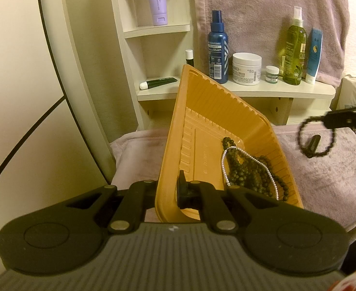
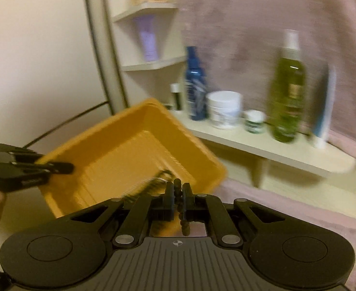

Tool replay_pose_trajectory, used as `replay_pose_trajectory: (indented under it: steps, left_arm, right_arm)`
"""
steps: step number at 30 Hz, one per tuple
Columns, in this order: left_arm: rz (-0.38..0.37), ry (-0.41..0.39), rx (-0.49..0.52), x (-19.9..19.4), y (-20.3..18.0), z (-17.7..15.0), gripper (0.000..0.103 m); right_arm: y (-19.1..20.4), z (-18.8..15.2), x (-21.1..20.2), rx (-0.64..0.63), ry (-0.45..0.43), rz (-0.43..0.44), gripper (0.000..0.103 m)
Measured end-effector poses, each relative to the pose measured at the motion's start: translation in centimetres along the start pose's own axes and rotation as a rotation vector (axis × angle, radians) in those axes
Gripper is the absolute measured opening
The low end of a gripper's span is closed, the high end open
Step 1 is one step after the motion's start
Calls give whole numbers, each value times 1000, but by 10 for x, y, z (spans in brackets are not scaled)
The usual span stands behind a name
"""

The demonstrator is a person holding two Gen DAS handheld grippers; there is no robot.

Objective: Organize jewelry
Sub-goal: 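Carry the bead bracelet into the tray and open the right gripper, then move the right gripper to the black tube and grasp it lengthwise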

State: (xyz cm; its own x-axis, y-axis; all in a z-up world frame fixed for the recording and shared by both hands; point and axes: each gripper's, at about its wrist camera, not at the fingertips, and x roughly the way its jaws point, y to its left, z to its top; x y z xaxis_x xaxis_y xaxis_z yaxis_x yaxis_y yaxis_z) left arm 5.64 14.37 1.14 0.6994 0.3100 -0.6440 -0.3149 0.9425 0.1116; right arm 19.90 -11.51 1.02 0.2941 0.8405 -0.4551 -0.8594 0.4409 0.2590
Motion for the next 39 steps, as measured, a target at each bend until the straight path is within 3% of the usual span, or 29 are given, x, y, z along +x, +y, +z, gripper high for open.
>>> replay_pose_trajectory:
  steps: [15,17,18,20,31,39]
  left_arm:
    - [-2,2,-3,-1,0,1,6]
    - [-3,3,-4,-1,1,1,5]
    - [-3,2,-4,-1,1,1,6]
    - [-4,3,-6,-1,1,1,6]
    - [-3,3,-8,1,2,1,5]
    - [-2,1,-4,2,2,2,6]
  right_arm:
    - [42,7,65,-57,95,158,7]
    - [42,4,64,-53,103,157,14]
    - [39,3,62,-49,97,147,27]
    - [31,1,56,-34,85,128,41]
    - [-46,-35,8,161,70,-114,42]
    - [-71,-61,-15,211,72,-221,42]
